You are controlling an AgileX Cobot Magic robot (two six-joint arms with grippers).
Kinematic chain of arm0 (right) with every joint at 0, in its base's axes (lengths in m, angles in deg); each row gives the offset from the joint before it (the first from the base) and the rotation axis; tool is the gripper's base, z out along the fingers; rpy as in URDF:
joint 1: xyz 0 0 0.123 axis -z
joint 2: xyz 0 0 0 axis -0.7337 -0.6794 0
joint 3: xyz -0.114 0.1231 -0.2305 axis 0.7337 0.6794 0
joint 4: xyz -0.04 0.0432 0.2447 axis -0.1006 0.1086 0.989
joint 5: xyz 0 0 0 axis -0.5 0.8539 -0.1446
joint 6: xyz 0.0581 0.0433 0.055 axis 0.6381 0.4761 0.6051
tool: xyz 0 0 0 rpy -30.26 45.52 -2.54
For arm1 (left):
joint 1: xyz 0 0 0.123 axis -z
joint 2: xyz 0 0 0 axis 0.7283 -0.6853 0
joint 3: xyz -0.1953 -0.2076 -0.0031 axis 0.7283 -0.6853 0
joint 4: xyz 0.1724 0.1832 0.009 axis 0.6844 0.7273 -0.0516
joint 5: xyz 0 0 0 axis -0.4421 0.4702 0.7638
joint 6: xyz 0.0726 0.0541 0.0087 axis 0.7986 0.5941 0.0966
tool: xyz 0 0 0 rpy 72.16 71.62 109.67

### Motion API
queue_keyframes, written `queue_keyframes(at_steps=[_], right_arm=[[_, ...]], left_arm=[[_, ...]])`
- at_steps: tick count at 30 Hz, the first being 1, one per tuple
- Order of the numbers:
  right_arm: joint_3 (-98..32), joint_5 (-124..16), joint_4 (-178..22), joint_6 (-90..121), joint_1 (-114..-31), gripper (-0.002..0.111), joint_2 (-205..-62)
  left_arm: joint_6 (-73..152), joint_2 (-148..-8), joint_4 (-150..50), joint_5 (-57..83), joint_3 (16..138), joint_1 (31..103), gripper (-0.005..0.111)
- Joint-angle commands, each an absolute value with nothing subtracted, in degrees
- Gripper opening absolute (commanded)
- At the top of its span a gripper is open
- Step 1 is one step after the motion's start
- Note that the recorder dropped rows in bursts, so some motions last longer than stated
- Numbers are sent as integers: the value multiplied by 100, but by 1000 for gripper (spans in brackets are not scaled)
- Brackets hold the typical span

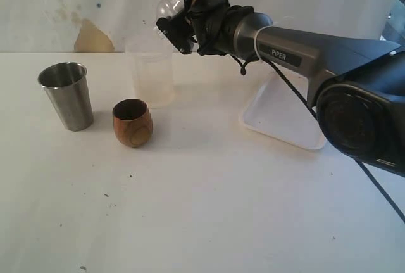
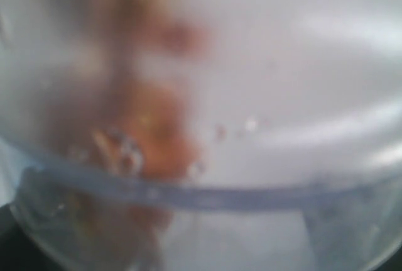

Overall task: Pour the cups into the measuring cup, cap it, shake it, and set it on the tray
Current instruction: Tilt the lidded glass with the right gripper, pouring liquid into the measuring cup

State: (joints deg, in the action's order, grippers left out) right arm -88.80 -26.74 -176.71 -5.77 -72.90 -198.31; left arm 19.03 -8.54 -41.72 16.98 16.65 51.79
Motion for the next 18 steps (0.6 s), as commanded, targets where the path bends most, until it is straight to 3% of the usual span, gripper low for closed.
queue_keyframes(at_steps=[1, 18], right_arm=[[-8949, -2621, -17763, -605, -7294, 0, -19729], [-8949, -2718, -17763, -595, -7294, 0, -19729]], left_arm=[[1892, -840, -4171, 1670, 1635, 5209, 105], [1892, -840, -4171, 1670, 1635, 5209, 105]])
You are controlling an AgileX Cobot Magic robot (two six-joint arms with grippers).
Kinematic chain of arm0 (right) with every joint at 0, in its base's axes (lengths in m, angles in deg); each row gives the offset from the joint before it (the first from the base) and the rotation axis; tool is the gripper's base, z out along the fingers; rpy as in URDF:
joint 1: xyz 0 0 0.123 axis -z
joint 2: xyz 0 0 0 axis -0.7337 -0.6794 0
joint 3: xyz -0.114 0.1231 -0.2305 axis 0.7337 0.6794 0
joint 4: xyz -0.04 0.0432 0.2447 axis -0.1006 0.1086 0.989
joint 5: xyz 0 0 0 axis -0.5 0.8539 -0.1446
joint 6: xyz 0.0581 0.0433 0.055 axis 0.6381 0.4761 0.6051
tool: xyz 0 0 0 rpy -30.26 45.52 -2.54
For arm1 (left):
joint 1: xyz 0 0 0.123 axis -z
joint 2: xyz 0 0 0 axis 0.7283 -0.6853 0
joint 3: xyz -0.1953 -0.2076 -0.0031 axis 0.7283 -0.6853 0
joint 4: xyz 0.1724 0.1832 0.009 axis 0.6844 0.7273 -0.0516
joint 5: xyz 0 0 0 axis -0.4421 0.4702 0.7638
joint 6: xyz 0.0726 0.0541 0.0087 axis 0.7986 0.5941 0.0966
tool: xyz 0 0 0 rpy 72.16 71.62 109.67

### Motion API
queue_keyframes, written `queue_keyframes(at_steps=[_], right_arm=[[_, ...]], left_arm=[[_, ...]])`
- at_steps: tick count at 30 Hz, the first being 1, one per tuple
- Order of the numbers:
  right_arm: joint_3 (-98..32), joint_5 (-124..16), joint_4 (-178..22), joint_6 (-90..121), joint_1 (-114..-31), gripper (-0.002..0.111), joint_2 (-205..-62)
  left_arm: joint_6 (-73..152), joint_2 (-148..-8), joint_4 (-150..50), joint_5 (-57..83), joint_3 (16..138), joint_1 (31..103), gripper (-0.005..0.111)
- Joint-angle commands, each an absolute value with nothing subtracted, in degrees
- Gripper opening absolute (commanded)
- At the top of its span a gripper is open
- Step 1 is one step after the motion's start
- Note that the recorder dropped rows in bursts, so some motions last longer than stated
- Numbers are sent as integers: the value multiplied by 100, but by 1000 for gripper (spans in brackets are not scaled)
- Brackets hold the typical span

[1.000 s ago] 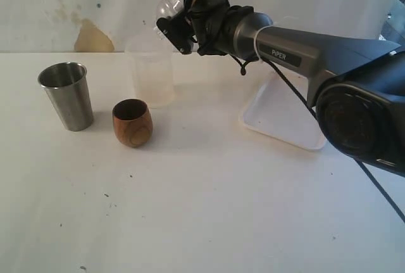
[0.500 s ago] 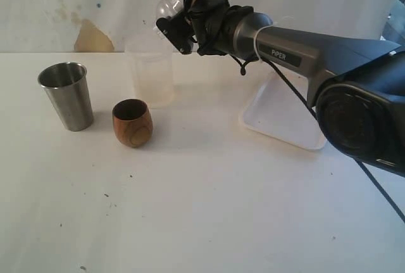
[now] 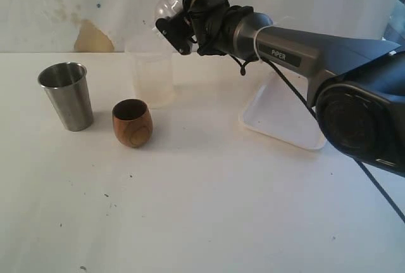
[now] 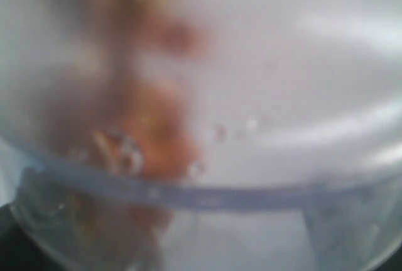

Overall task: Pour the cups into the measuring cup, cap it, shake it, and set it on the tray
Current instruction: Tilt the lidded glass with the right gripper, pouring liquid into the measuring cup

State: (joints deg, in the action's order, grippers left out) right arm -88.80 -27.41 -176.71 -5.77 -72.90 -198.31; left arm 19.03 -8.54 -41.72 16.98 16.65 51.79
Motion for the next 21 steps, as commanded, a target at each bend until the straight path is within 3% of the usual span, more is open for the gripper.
queue_keyframes(at_steps=[1, 21], right_arm=[[-8949, -2718, -17763, -595, -7294, 0, -19729], [-8949, -2906, -17763, -462, -7357, 0, -19729]], left_arm=[[1892, -840, -4171, 1670, 1635, 5209, 105], [1892, -840, -4171, 1670, 1635, 5209, 105]])
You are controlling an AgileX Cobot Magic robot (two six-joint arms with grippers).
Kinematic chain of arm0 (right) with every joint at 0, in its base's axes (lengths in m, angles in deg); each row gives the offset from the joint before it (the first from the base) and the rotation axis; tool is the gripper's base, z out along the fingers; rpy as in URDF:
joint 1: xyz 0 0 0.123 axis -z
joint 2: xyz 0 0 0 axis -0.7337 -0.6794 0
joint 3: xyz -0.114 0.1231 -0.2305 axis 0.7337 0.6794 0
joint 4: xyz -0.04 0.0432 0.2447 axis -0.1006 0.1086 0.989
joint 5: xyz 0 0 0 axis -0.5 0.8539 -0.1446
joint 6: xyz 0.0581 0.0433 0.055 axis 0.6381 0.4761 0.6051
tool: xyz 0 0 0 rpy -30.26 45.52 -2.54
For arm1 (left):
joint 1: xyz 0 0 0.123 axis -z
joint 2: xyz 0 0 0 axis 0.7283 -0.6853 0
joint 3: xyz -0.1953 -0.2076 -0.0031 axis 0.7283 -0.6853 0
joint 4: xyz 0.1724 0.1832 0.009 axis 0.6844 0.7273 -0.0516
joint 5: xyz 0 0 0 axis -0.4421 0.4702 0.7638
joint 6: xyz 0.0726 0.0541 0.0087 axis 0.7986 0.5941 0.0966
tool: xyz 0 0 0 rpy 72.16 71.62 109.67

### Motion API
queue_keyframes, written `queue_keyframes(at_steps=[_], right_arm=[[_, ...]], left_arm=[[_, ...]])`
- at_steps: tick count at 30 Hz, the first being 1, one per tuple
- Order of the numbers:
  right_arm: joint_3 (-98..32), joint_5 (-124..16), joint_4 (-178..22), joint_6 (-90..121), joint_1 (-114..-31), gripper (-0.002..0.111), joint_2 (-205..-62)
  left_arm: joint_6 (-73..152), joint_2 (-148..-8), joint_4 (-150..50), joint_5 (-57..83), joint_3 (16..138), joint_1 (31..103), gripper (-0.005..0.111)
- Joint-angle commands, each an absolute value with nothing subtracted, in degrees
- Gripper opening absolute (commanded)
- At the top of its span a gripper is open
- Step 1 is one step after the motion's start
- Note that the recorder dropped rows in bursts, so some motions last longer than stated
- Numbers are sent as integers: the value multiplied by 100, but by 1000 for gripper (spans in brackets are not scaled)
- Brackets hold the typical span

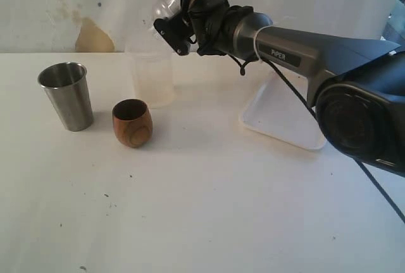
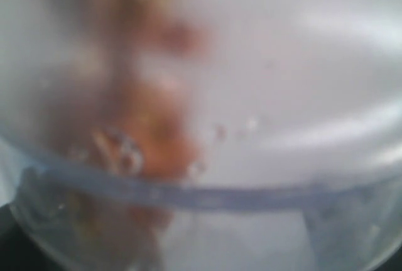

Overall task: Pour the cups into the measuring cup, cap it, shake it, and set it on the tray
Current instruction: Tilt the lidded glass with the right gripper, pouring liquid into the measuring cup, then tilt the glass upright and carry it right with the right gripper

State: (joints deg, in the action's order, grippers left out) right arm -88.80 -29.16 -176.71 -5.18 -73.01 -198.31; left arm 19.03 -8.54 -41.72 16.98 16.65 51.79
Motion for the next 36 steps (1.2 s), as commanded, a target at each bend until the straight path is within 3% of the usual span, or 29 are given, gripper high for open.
queue_keyframes(at_steps=[1, 18, 36], right_arm=[[-8949, -2916, -17763, -391, -7359, 0, -19729], [-8949, -3018, -17617, 64, -7359, 0, -19729], [-8949, -2710, -17240, 4168, -7322, 0, -19729]], left_arm=[[1892, -840, -4171, 1670, 1635, 5209, 105], [1892, -840, -4171, 1670, 1635, 5209, 105], [1892, -840, -4171, 1670, 1635, 5209, 105]])
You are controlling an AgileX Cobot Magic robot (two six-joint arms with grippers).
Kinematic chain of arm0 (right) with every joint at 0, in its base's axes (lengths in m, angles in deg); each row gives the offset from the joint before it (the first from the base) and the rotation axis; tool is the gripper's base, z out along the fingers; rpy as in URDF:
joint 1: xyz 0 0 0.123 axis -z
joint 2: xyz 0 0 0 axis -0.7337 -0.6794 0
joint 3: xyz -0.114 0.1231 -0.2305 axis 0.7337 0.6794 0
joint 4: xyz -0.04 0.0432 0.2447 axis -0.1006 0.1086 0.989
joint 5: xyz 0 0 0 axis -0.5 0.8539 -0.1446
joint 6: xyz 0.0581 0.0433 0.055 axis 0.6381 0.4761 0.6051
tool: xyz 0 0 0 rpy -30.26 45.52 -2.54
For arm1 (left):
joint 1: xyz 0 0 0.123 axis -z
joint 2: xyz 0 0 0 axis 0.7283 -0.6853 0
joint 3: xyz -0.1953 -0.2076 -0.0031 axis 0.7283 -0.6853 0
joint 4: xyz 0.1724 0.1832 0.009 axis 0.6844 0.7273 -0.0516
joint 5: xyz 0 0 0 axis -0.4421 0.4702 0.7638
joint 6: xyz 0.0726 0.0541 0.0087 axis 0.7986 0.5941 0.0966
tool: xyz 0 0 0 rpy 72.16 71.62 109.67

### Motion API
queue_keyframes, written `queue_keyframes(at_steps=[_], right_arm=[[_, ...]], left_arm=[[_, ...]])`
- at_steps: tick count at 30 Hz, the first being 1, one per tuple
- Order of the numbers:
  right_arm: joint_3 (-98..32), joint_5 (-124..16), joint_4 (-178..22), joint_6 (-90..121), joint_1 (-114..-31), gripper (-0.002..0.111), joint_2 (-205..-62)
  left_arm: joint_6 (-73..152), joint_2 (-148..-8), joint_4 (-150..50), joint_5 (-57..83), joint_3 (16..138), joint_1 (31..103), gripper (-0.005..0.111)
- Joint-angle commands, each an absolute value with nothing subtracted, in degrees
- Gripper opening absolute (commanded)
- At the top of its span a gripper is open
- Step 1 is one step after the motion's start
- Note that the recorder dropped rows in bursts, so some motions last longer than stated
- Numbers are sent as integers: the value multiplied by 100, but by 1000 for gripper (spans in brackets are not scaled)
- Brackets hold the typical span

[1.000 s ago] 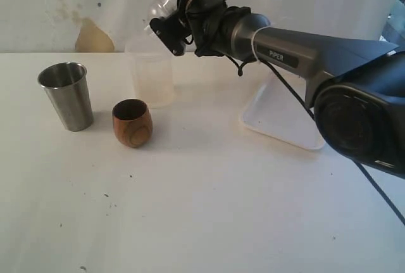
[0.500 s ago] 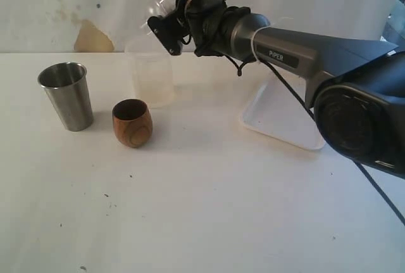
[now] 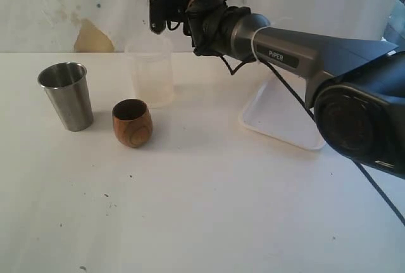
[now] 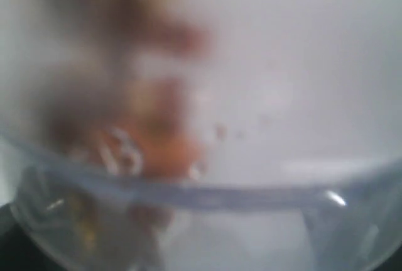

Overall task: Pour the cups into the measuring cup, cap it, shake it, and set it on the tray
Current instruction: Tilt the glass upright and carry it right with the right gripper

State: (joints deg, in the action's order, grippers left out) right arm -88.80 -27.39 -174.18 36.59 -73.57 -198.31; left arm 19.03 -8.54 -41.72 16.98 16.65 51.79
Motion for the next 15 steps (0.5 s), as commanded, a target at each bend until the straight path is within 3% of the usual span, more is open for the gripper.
queue_keyframes(at_steps=[1, 5, 15], right_arm=[[-8949, -2742, -17121, 4369, -7284, 0, -19729], [-8949, -2865, -16566, 4664, -7066, 0, -19729], [-8949, -4737, -13442, 4666, -5732, 0, -19519]], left_arm=[[1892, -840, -4171, 1670, 1635, 5209, 105], [1892, -840, -4171, 1670, 1635, 5209, 105], [1892, -840, -4171, 1670, 1635, 5209, 105]])
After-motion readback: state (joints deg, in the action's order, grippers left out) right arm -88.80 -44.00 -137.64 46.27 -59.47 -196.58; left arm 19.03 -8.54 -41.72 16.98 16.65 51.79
